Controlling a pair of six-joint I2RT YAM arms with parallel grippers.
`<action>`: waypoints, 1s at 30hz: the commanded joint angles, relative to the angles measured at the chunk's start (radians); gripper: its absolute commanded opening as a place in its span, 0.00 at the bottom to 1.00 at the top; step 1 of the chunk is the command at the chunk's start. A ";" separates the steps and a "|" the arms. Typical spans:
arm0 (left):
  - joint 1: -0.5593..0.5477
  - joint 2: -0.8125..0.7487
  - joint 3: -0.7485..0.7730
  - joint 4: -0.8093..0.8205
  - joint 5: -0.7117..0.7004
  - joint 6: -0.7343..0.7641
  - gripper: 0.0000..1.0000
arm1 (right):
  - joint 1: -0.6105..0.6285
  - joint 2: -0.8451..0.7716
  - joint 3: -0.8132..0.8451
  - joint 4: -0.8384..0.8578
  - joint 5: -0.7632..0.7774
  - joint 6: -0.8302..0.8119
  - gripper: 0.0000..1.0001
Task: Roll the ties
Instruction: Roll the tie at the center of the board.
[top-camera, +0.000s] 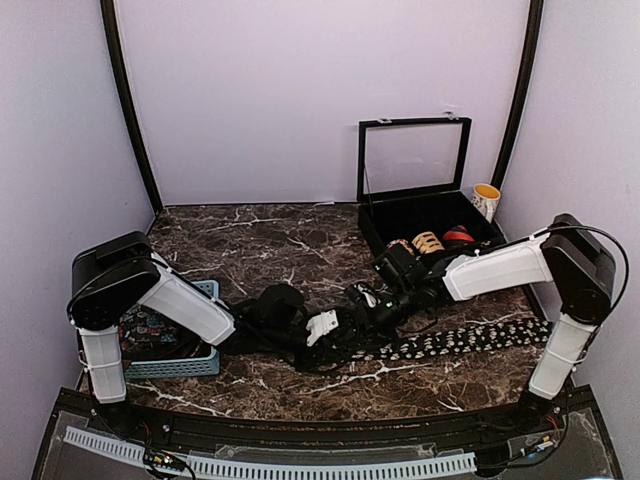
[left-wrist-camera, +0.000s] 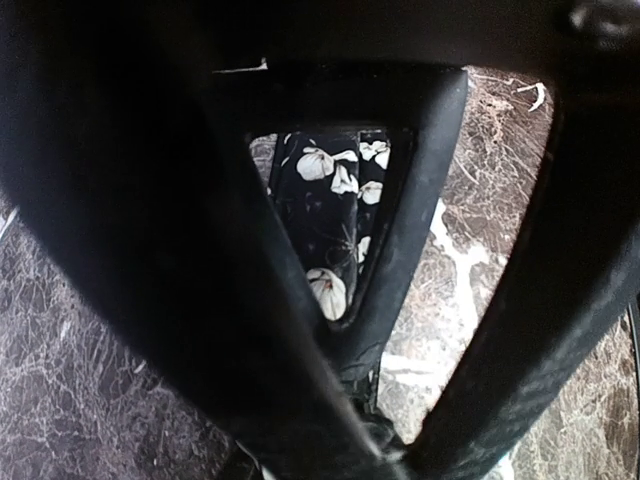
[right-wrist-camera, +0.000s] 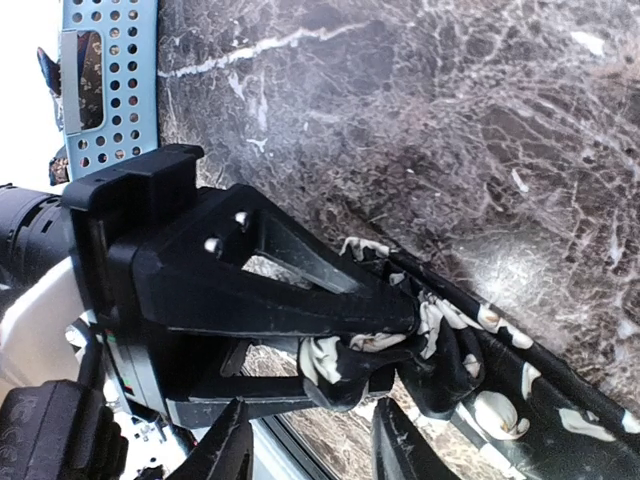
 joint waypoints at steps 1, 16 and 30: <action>-0.004 0.053 -0.003 -0.166 -0.039 -0.011 0.29 | 0.010 0.047 0.024 0.056 -0.031 0.018 0.41; -0.004 -0.020 -0.064 -0.081 -0.071 -0.050 0.46 | 0.018 0.126 0.061 -0.039 0.035 -0.014 0.00; -0.004 -0.232 -0.276 0.340 -0.234 -0.223 0.99 | 0.015 0.116 0.047 -0.017 0.007 -0.017 0.00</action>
